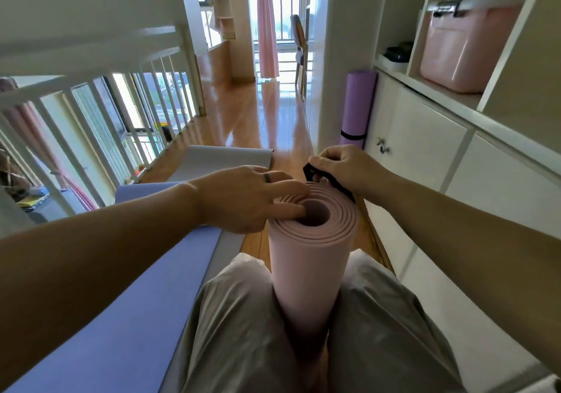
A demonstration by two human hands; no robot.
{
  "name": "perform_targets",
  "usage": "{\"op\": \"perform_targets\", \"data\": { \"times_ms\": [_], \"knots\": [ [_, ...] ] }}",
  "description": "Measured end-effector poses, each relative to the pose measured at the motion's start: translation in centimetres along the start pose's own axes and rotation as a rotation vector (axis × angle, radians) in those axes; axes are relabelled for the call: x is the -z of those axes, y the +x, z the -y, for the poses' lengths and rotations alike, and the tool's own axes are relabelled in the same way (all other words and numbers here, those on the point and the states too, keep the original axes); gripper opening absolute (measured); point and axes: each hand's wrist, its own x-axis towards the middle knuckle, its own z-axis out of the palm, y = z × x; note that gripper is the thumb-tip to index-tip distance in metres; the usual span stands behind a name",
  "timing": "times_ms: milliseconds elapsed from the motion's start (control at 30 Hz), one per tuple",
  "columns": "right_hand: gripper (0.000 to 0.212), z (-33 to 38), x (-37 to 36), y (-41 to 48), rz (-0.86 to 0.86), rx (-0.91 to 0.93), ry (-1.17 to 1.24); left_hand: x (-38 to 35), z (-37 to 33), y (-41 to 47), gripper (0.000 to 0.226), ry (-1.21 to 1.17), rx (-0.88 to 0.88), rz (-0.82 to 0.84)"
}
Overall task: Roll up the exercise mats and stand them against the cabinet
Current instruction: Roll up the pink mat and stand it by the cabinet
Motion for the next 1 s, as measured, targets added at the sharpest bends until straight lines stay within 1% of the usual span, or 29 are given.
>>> {"op": "perform_targets", "data": {
  "times_ms": [67,133,233,267,300,333,400,433,467,533,633,733,833,867,967,1000],
  "knots": [
    [0.024,0.9,0.6,-0.2,-0.036,0.034,0.077,0.1,0.5,-0.8,0.072,0.000,0.089,-0.014],
    [0.021,1.9,1.3,-0.5,-0.028,0.082,0.145,0.3,0.8,-1.1,0.071,-0.106,0.309,-0.079],
    [0.018,3.6,2.1,-0.8,0.062,0.142,0.194,1.0,1.0,0.1,0.073,-0.455,0.737,-0.217],
    [0.018,4.2,2.2,-0.9,0.093,0.157,0.192,1.3,1.1,0.7,0.074,-0.579,0.818,-0.224],
    [0.018,4.6,2.2,-1.0,0.121,0.173,0.187,1.7,1.2,1.4,0.070,-0.690,0.857,-0.227],
    [0.018,5.1,2.2,-1.2,0.144,0.190,0.187,2.1,1.3,2.0,0.061,-0.776,0.866,-0.240],
    [0.017,5.9,2.2,-1.6,0.166,0.230,0.177,2.3,1.2,2.7,0.031,-0.848,0.883,-0.281],
    [0.018,6.1,2.2,-1.7,0.163,0.250,0.158,2.3,1.0,2.7,0.022,-0.857,0.907,-0.307],
    [0.018,6.3,2.3,-1.9,0.159,0.265,0.132,2.2,0.8,2.7,0.018,-0.860,0.931,-0.333],
    [0.019,6.5,2.5,-2.2,0.166,0.287,0.066,2.0,0.4,2.5,0.016,-0.834,0.953,-0.361],
    [0.024,6.5,2.5,-2.5,0.244,0.296,-0.123,2.3,0.4,1.8,0.036,-0.794,0.992,-0.392],
    [0.040,6.3,2.4,-2.7,0.342,0.229,-0.346,3.1,0.7,0.9,0.029,-0.821,1.011,-0.366],
    [0.048,6.3,2.6,-2.5,0.370,0.194,-0.497,4.1,0.9,0.7,0.027,-0.748,0.902,-0.276],
    [0.049,6.3,2.7,-2.4,0.370,0.208,-0.552,4.5,0.9,0.7,0.026,-0.709,0.860,-0.249],
    [0.047,5.9,3.3,-1.7,0.356,0.285,-0.747,5.3,1.0,0.7,0.012,-0.591,0.753,-0.141],
    [0.047,5.7,3.6,-1.4,0.351,0.299,-0.789,5.3,0.9,0.6,0.012,-0.531,0.698,-0.091]
  ]
}}
